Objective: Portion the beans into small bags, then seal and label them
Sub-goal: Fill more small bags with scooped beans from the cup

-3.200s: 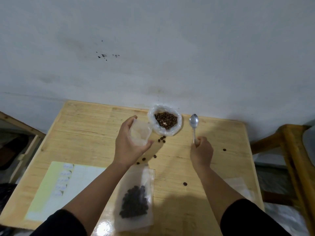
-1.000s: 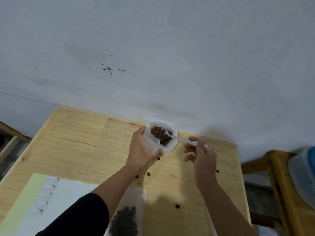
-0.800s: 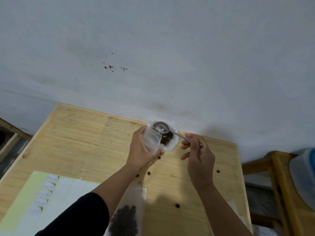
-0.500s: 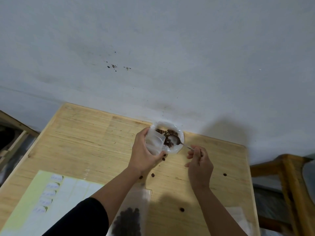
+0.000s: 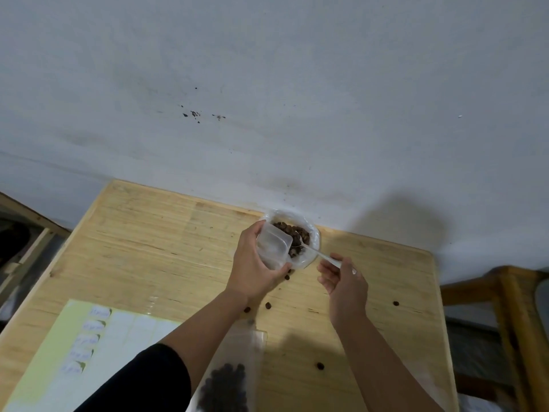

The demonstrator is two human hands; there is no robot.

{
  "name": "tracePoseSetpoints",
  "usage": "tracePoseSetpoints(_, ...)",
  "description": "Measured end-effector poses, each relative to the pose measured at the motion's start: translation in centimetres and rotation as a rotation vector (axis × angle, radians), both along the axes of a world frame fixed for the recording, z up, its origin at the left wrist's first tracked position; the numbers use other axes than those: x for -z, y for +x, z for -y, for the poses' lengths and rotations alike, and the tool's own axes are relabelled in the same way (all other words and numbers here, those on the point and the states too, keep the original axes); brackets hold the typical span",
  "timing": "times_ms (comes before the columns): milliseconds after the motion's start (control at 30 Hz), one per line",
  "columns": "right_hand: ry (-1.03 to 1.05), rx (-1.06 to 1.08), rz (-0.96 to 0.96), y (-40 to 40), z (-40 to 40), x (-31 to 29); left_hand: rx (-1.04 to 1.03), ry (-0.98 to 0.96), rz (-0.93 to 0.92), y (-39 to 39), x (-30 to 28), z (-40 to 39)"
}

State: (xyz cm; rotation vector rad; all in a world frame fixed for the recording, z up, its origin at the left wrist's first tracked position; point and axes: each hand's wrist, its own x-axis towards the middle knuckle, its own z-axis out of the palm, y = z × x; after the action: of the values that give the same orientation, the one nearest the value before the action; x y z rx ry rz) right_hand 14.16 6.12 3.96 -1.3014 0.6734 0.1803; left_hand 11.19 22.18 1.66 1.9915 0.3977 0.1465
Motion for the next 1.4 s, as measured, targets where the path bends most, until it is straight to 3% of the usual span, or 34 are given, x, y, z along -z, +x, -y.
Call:
tracePoseSetpoints(400,-0.046,-0.052,0.224,-0.7,1.2,-6.1,-0.004,0.026,0.005,0.4,-0.3,0.4)
tracePoseSetpoints(633,-0.469,-0.228,0.582,-2.8,-0.3,-6.6,-0.006,0.026,0.001,0.2,-0.3,0.2)
tracePoseSetpoints(867,-0.753,-0.223,0.518,-2.3,0.7,-1.4,-0.004,-0.002,-0.001,-0.4,-0.2,-0.2)
tracePoseSetpoints(967,-0.688,-0.226,0.404,-2.5,0.4,0.7,-0.003,-0.007,0.001,-0.4,0.0,-0.2)
tracePoseSetpoints(1200,-0.288,-0.182,0.069,-2.3,-2.6,1.9,0.039,-0.019,-0.004,0.0,0.0,0.1)
tracePoseSetpoints(1400,-0.060,-0.073,-0.056,-1.4,-2.5,1.0,0.054,-0.028,-0.016,0.0,-0.1,-0.1)
